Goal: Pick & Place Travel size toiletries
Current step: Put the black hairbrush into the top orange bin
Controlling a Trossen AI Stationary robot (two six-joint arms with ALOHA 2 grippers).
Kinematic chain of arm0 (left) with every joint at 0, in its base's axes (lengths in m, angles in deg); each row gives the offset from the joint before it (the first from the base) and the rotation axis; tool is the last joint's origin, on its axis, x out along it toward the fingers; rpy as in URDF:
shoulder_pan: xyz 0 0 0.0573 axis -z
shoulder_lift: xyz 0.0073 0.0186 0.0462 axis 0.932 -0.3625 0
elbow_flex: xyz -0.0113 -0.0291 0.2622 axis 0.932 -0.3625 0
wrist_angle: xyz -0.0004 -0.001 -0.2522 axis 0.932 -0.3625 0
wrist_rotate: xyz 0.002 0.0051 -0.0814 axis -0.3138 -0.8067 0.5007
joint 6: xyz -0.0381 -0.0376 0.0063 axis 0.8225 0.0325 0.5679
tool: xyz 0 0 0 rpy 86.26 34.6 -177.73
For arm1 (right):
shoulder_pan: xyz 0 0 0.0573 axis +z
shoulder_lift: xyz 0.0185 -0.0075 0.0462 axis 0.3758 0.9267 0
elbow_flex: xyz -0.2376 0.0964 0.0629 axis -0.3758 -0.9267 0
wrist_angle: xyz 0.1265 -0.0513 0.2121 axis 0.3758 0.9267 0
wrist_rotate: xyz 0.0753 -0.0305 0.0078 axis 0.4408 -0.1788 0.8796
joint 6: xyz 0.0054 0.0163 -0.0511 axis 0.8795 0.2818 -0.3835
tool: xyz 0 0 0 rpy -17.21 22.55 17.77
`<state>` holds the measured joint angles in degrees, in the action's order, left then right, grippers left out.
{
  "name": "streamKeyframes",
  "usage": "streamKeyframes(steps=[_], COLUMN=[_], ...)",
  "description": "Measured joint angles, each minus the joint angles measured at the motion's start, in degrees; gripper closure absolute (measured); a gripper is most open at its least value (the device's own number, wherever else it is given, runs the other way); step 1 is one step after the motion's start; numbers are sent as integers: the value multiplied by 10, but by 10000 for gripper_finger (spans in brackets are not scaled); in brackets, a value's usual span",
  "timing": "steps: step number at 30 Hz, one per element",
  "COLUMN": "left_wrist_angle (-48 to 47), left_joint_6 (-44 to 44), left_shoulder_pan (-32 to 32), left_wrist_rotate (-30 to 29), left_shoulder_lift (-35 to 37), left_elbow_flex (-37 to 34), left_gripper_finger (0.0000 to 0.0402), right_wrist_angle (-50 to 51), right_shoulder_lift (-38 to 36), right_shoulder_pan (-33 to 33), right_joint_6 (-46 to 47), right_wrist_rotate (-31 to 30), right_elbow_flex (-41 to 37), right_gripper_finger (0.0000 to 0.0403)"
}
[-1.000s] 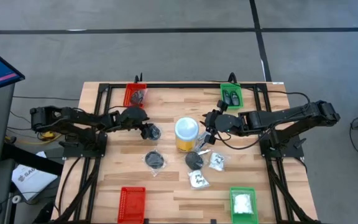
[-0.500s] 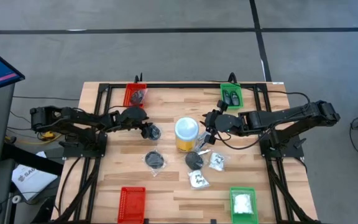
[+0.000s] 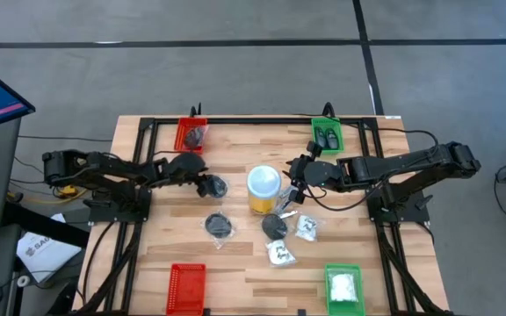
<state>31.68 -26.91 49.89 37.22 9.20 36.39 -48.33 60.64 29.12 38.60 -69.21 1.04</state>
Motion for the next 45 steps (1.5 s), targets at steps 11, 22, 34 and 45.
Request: streamKeyframes(steps=[11,22,34,45], left_wrist_angle=[27,76,179,181], left_joint_6=[8,14,13,25], left_shoulder_pan=[0,0,0,0], left_wrist_rotate=[-3,-3,14,47], left_shoulder_lift=[0,-56,-138,-138], left_elbow_flex=[-9,-14,-13,-13], left_gripper_finger=[241,235,243,397], right_wrist_angle=[0,-2,-1,0], right_shoulder_lift=[0,0,0,0], right_shoulder_pan=[0,0,0,0], right_joint_6=[3,4,4,4], right_wrist_rotate=[0,0,0,0], right_elbow_flex=[0,0,0,0], right_gripper_finger=[284,284,284,284])
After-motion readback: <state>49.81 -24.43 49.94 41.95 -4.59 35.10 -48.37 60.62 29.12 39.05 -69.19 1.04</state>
